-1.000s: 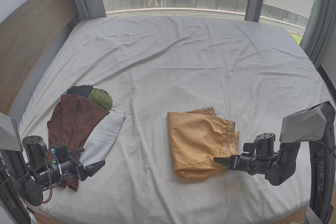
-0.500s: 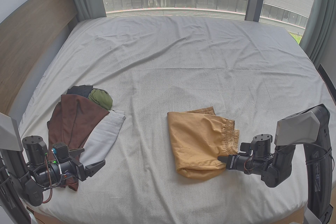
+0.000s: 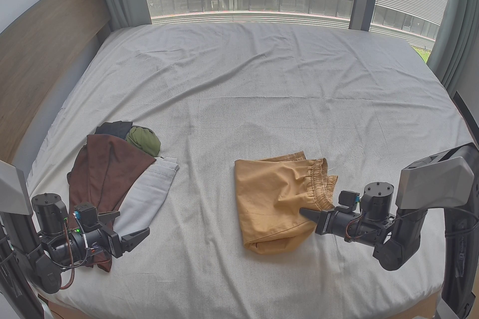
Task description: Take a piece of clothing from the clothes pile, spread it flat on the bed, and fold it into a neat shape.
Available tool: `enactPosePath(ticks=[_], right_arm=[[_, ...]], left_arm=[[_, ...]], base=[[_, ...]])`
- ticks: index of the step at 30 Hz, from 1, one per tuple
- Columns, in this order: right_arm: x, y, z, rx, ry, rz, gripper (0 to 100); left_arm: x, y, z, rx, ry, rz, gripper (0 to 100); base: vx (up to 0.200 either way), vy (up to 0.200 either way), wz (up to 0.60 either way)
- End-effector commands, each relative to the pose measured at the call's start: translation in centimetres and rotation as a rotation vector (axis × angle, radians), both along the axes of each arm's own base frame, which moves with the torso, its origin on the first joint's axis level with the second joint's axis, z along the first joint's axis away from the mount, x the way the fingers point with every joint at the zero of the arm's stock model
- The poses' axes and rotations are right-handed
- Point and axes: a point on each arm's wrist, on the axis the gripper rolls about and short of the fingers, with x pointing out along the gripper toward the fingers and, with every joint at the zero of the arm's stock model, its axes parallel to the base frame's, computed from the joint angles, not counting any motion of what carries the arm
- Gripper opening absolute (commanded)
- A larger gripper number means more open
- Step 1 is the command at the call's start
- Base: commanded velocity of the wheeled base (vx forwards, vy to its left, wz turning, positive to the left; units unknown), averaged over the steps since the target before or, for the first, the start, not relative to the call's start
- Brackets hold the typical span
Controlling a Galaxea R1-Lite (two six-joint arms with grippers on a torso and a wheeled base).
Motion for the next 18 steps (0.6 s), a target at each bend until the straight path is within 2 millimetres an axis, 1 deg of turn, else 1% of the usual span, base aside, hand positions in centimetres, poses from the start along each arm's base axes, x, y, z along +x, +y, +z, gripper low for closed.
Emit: enactPosePath(ticks=[1, 2, 4, 10, 11, 12, 14, 18], right_arm=[[-0.3, 0.8, 3.0, 0.047, -0.075, 0.022, 0], [-0.3, 0.9, 3.6, 0.054, -0.091, 0.025, 0], [-0.2, 0.9, 3.8, 0.057, -0.098, 0.025, 0], [0.3, 1.1, 5.9, 0.075, -0.141, 0.027, 0], [0.3, 1.2, 6.0, 0.076, -0.142, 0.027, 0], [0.4, 1.3, 7.0, 0.081, -0.152, 0.031, 0], [0.4, 1.7, 8.0, 0.086, -0.161, 0.042, 0], [0.7, 2.4, 9.4, 0.091, -0.170, 0.057, 0]], left_arm=[[-0.4, 0.0, -0.2, 0.000, 0.020, 0.001, 100], [-0.4, 0.0, -0.2, -0.001, 0.019, 0.001, 100], [-0.4, 0.0, -0.2, -0.001, 0.020, 0.001, 100], [-0.4, 0.0, -0.3, -0.001, 0.026, 0.001, 100], [-0.4, 0.0, -0.3, -0.001, 0.026, 0.001, 100], [-0.3, 0.0, -0.5, -0.002, 0.036, 0.000, 100], [-0.3, 0.0, -0.7, -0.001, 0.046, -0.001, 100], [-0.3, 0.0, -0.8, 0.001, 0.048, 0.000, 100]], base=[[0.000, 0.000, 0.00], [0.000, 0.000, 0.00], [0.000, 0.000, 0.00], [0.000, 0.000, 0.00], [0.000, 0.000, 0.00], [0.000, 0.000, 0.00], [0.000, 0.000, 0.00], [0.000, 0.000, 0.00]])
